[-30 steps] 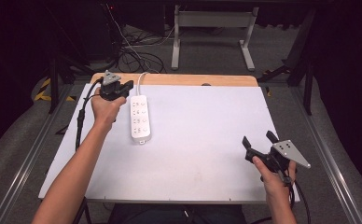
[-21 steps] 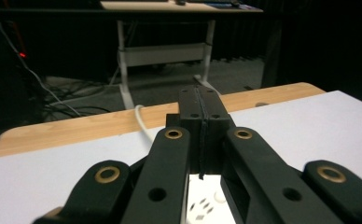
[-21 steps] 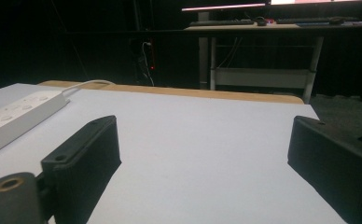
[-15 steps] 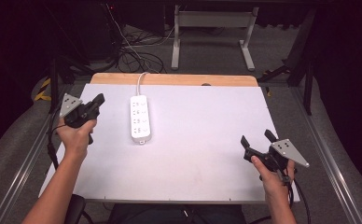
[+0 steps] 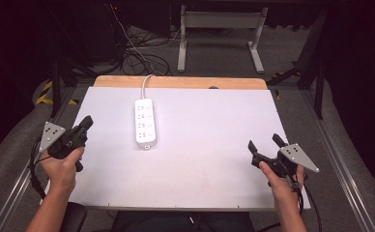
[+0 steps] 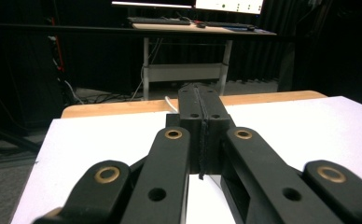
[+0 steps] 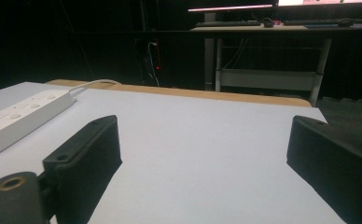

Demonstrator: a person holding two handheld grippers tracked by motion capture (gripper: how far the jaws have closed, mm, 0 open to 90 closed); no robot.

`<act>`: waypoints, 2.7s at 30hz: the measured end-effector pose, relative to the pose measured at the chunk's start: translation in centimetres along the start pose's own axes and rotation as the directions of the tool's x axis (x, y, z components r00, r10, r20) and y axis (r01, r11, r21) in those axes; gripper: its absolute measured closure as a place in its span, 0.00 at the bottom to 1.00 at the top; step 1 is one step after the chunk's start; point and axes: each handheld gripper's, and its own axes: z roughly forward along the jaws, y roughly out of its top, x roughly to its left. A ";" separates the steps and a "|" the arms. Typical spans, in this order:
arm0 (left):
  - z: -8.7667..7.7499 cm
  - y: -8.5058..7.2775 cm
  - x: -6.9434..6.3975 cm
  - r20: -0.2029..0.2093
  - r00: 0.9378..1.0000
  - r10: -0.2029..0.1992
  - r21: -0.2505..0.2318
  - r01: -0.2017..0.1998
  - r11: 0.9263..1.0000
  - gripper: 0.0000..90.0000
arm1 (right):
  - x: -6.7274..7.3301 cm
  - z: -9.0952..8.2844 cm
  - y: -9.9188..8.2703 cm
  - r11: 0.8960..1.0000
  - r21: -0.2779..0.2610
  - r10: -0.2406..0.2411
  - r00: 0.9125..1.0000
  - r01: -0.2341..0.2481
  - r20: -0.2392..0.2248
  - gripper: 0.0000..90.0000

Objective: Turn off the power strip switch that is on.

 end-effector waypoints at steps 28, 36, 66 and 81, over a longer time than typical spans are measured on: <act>1.9 -1.0 -0.3 -0.040 0.999 0.018 0.020 -0.017 1.000 0.69 | 0.0 0.0 -0.1 1.000 0.004 0.003 1.000 -0.003 -0.003 0.11; 2.9 -1.5 -1.1 0.017 0.996 0.087 0.016 -0.087 0.996 0.24 | -0.1 0.0 0.0 1.000 0.008 0.006 1.000 -0.006 0.000 0.11; 3.1 -2.1 -0.9 -0.070 0.995 0.071 0.029 -0.069 0.997 0.01 | -0.2 0.0 0.1 1.000 0.000 0.009 1.000 -0.009 0.007 0.08; 2.9 -2.3 -0.7 -0.060 0.996 0.072 0.041 -0.069 0.997 0.01 | 0.0 0.4 0.1 1.000 -0.003 0.010 1.000 -0.010 -0.002 0.03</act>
